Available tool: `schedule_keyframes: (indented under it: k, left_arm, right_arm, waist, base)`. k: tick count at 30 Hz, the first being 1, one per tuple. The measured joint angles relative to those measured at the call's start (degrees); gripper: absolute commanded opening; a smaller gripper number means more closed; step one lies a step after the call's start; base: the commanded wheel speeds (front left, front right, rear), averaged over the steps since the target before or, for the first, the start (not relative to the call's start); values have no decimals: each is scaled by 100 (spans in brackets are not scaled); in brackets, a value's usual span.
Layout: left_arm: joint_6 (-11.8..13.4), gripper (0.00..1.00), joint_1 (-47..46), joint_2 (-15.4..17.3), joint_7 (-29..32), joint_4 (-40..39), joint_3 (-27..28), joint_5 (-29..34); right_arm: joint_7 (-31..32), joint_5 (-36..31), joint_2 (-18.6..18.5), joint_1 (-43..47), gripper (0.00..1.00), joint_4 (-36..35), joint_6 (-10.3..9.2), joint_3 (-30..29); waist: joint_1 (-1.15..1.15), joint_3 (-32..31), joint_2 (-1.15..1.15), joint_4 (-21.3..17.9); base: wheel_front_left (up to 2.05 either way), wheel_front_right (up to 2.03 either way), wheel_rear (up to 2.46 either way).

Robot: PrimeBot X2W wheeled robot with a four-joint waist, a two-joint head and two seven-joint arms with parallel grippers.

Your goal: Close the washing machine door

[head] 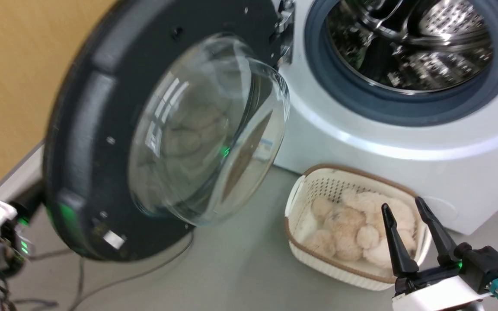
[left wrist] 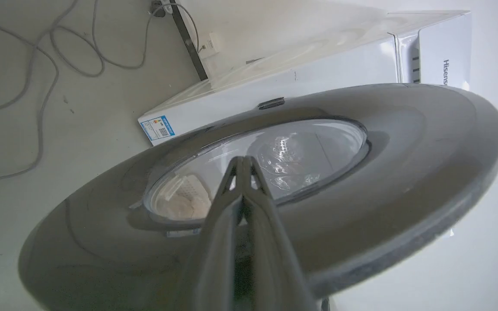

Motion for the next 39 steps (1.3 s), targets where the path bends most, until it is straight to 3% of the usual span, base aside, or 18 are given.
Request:
schedule_keyframes:
  k: [7, 12, 18, 21, 28, 31, 39]
  left_arm:
    - [126, 0, 866, -432, 662, -832, -435, -99]
    - [223, 0, 1705, -1013, 995, -1850, -1070, -156]
    - [497, 0, 2238, -1200, 1003, -2325, -1593, -627]
    - [536, 0, 2526, -1229, 713, -2403, -1991, -892]
    - [422, 0, 2499, -1240, -615, -2022, -2821, -1483]
    - [227, 0, 2174, -1240, -1196, -1700, -3144, -1571]
    - [13, 0, 1273, -1251, -2262, -1002, -3587, -1883]
  right_arm:
    - [0, -2, 186, 113, 100, 33, 0, -154]
    - [-1, -26, 237, 199, 100, 74, 0, -308]
    - [-1, -52, 231, 233, 100, 80, 0, -336]
    - [0, -56, 210, 229, 100, 74, 1, -286]
    - [-1, -52, 131, 205, 100, 25, 0, -242]
    - [-1, -38, 141, 152, 100, -16, 1, -222]
    - [0, -4, 200, 107, 100, -29, 1, -185]
  waist:
    - [0, -326, 0, -269]
    - [0, -495, 0, -658]
    - [0, -540, 0, -1076]
    - [0, -517, 0, -1384]
    - [0, -347, 0, -2190]
    - [0, -193, 0, -2684]
    - [0, 108, 0, -3615]
  base:
    - [0, 0, 0]
    - [0, 0, 0]
    - [0, 0, 0]
    - [0, 0, 0]
    - [0, 0, 0]
    - [0, 0, 0]
    - [0, 0, 0]
